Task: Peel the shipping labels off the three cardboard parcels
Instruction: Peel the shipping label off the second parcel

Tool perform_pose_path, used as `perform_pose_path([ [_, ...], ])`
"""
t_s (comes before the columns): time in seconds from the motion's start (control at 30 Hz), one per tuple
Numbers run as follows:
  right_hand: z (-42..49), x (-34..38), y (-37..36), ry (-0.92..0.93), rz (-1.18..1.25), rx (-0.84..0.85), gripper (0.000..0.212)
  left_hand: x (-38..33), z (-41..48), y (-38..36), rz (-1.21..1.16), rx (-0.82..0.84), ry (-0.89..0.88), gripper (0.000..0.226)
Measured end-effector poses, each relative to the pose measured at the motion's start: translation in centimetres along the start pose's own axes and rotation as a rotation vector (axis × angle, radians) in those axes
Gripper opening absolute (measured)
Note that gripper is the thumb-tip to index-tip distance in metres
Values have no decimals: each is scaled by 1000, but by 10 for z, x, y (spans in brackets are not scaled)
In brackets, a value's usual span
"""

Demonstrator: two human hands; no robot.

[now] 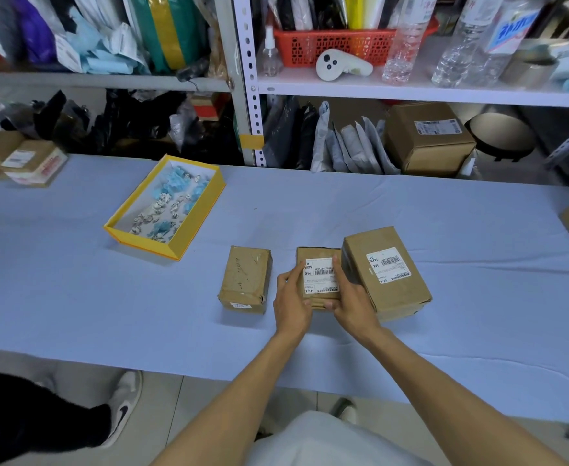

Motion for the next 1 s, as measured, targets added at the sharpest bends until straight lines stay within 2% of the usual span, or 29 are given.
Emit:
perform_pose_path([
  [0.23,2,0,-1,-2,-23,14,99,3,10,2,-125,-36,42,72],
  [0.37,2,-1,-1,7,-34,-1,99,1,4,-3,79,-8,-18,54],
  [0.43,1,-1,-1,12,-22,-6,99,3,3,-2,84,-19,-17,56],
  [0.53,2,-1,-1,10,-18,0,99,7,5,1,15,-13,-42,78],
  [0.6,2,-2,-1,1,-8,-3,99,8,4,1,62,17,-61,83],
  [0.73,1,-1,-1,3,-18,-5,99,4,3,-1,129,28,-74,82],
  [0.9,1,0,-2,4,-34,4,100,4,8,1,29,-24,-41,81],
  [1.0,0,0,-1,-7,-39,-2,100,2,11,-1,-28,-20,-14,61],
])
Point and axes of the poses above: each hand's wrist, its own z-axis towards the middle knuckle, its own y-axis out of the back of the hand, x = y × z, the point moved 6 cm from there along z, towards the middle knuckle, and after that the axes turned 5 degrees about -x, right-handed, at the moved point
